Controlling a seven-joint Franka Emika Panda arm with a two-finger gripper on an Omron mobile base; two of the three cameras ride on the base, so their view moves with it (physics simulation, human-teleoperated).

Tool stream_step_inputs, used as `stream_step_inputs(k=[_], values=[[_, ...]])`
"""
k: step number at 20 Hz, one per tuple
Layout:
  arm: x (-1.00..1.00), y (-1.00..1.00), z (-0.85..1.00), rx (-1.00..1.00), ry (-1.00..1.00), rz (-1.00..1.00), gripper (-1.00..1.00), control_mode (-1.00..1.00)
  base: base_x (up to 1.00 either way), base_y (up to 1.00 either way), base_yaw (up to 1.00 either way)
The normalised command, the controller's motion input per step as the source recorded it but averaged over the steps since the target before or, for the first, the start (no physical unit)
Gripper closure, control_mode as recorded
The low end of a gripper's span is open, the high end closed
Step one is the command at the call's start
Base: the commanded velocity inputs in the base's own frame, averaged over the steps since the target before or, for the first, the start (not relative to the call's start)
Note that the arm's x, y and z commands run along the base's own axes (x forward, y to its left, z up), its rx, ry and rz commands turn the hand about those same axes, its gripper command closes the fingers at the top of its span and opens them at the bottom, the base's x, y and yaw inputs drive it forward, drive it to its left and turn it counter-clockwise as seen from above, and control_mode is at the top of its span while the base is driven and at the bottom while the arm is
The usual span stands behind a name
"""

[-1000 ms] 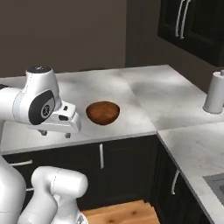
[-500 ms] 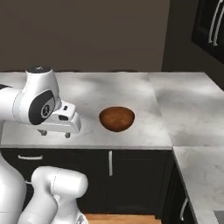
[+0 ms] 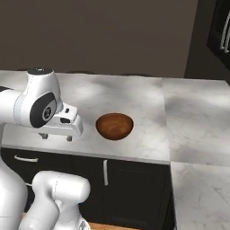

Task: Pick the cup and bowl and place them in the sink. Then turn on the water.

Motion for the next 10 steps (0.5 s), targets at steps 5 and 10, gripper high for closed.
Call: stream_step_inputs(k=[5,10], values=[[0.0,0.0,0.0,0.0,0.0,0.0,-1.0,1.0,0.28,-0.39,0.1],[0.0,0.0,0.0,0.0,0.0,0.0,-1.0,1.0,0.41,-0.22,0.03]])
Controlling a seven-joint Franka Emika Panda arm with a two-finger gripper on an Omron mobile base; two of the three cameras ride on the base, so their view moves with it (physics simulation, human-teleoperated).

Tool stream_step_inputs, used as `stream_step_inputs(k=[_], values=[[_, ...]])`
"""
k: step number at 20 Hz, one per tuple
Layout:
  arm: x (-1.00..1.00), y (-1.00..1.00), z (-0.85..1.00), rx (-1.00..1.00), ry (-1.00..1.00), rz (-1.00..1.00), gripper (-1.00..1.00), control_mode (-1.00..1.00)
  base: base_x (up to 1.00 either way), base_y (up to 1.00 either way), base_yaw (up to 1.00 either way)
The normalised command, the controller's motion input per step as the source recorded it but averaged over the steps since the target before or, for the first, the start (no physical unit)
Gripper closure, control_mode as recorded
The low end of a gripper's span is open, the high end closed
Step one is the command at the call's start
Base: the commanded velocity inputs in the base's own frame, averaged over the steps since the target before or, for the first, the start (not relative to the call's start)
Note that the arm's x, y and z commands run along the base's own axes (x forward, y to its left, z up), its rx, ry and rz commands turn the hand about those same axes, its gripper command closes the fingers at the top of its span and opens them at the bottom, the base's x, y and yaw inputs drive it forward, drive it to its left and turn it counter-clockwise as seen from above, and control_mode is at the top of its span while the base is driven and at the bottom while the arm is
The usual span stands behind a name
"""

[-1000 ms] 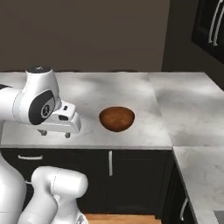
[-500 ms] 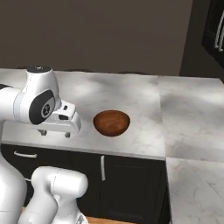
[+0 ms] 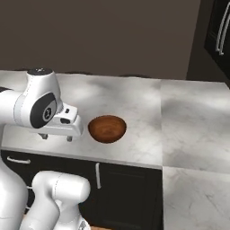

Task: Pick the cup and bowl and place them in the sink. Then turn on the water.

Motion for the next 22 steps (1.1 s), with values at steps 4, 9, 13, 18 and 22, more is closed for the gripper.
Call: stream_step_inputs(k=[4,9,13,18,22], values=[[0.0,0.0,0.0,0.0,0.0,0.0,-1.0,1.0,0.55,-0.17,0.0],[0.0,0.0,0.0,0.0,0.0,0.0,-1.0,1.0,0.5,-0.25,0.01],[0.0,0.0,0.0,0.0,0.0,0.0,-1.0,1.0,0.32,-0.34,0.03],[0.0,0.0,0.0,0.0,0.0,0.0,-1.0,1.0,0.19,-0.39,0.03],[0.0,0.0,0.0,0.0,0.0,0.0,-1.0,1.0,0.18,-0.39,0.0]])
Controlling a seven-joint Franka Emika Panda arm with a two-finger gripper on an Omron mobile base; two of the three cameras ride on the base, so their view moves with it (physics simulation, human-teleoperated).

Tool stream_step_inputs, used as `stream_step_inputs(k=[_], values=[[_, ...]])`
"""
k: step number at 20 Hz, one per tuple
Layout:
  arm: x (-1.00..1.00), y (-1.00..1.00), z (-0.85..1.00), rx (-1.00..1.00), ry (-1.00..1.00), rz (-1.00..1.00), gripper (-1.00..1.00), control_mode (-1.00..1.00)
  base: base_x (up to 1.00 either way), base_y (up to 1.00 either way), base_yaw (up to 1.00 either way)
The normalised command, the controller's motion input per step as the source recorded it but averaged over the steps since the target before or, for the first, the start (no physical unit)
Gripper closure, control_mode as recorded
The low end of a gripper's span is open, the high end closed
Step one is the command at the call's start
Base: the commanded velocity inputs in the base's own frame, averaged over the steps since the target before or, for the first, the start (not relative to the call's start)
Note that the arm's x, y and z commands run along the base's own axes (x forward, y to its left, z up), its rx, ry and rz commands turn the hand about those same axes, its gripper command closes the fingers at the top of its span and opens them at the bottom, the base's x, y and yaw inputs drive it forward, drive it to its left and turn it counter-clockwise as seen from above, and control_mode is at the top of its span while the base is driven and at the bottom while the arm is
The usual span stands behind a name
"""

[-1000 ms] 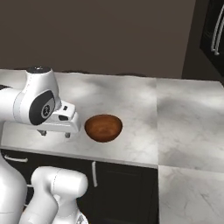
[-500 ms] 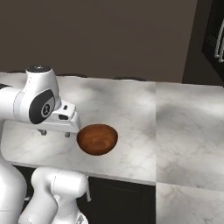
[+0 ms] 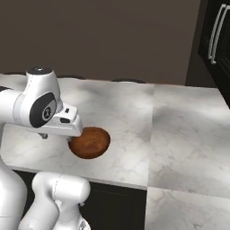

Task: Pick the cup and bowl and place them in the sink. Then turn on the water.

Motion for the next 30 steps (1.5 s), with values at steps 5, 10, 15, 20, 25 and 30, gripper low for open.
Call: stream_step_inputs(k=[5,10,15,20,25,30], values=[[0.0,0.0,0.0,0.0,0.0,0.0,-1.0,1.0,0.06,-0.41,0.03],[0.0,0.0,0.0,0.0,0.0,0.0,-1.0,1.0,0.0,-0.04,0.0],[0.0,0.0,0.0,0.0,0.0,0.0,-1.0,1.0,0.0,-0.01,0.0],[0.2,-0.13,-0.02,0.0,0.0,0.01,-1.0,-1.0,0.0,0.0,0.0],[0.25,-0.24,-0.09,0.0,0.0,0.02,-1.0,-1.0,0.0,0.0,0.0],[0.36,-0.16,-0.07,0.0,0.0,0.01,-1.0,-1.0,0.0,0.0,0.0]])
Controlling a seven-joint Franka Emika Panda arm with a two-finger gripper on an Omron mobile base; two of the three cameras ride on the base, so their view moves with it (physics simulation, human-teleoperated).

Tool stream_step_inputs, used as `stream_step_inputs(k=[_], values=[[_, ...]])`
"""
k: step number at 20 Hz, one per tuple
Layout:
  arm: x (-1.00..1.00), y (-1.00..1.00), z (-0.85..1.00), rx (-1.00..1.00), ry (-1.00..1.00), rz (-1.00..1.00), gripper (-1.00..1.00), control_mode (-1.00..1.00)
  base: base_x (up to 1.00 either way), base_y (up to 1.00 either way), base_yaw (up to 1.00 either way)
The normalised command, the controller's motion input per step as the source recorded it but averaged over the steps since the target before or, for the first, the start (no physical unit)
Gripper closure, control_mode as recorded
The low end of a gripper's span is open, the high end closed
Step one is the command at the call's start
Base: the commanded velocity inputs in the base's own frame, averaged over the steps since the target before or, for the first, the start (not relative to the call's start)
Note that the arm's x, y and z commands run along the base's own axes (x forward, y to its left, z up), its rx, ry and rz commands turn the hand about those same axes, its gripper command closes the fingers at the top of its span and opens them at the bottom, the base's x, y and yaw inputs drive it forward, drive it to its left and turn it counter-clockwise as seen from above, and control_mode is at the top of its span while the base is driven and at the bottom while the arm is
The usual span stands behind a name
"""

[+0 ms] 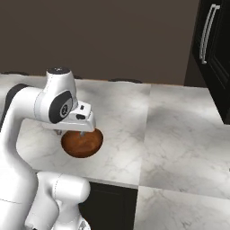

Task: Pick the cup and bowl and place them in the sink. Then turn on the water.

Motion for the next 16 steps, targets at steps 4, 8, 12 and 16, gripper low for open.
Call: stream_step_inputs(k=[4,8,12,16], values=[[0.41,-0.13,-0.11,0.0,0.0,0.0,-1.0,-1.0,0.0,0.0,0.0],[0.4,-0.11,-0.16,0.0,0.0,0.0,-1.0,-1.0,0.0,0.0,0.0],[0.45,0.0,-0.2,0.0,0.0,0.0,-1.0,-1.0,0.0,0.0,0.0],[0.4,-0.01,-0.23,0.0,0.0,0.0,-1.0,-1.0,0.0,0.0,0.0]])
